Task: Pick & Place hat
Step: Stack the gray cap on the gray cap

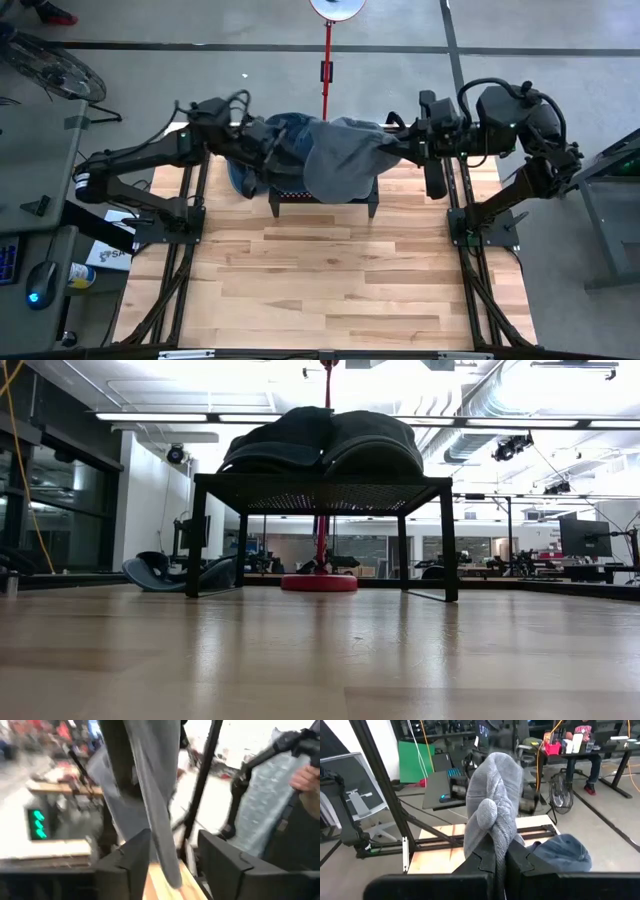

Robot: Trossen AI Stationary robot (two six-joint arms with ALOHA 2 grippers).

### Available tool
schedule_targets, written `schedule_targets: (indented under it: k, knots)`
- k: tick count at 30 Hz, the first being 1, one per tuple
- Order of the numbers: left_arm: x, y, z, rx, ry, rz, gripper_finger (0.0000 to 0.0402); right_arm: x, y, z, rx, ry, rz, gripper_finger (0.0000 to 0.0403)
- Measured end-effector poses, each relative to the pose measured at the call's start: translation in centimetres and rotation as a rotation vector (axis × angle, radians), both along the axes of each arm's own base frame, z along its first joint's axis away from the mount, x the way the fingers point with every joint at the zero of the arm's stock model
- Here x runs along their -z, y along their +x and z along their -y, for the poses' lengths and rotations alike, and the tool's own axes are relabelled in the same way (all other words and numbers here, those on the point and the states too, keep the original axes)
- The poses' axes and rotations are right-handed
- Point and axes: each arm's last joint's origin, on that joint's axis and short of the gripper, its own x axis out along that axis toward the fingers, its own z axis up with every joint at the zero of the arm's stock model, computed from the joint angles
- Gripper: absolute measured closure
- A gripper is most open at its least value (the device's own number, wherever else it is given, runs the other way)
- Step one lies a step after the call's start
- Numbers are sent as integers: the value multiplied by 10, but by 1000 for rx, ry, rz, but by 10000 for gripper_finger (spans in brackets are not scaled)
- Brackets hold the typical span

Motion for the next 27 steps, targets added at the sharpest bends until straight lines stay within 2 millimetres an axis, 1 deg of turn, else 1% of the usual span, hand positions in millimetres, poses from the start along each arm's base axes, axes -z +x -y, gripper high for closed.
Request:
schedule_targets:
  k: [2, 5, 10, 16, 20, 27]
  knots:
    - [-7, -9, 1, -43, 27, 39, 223, 1, -4, 0, 5, 7, -15, 401]
    - [-17, -25, 3, -87, 48, 94, 208, 6, -8, 2, 36, 12, -71, 402]
    - [-31, -52, 9, -115, 50, 164, 205, 11, -11, 3, 65, 17, -127, 402]
    - [-41, -73, 12, -160, 42, 219, 204, 16, -9, 3, 79, 10, -174, 402]
    - [-44, -82, 14, -170, 50, 240, 204, 22, 1, 4, 67, 10, -217, 402]
    - [-44, -82, 14, -169, 38, 234, 204, 34, 22, 16, 69, 35, -293, 403]
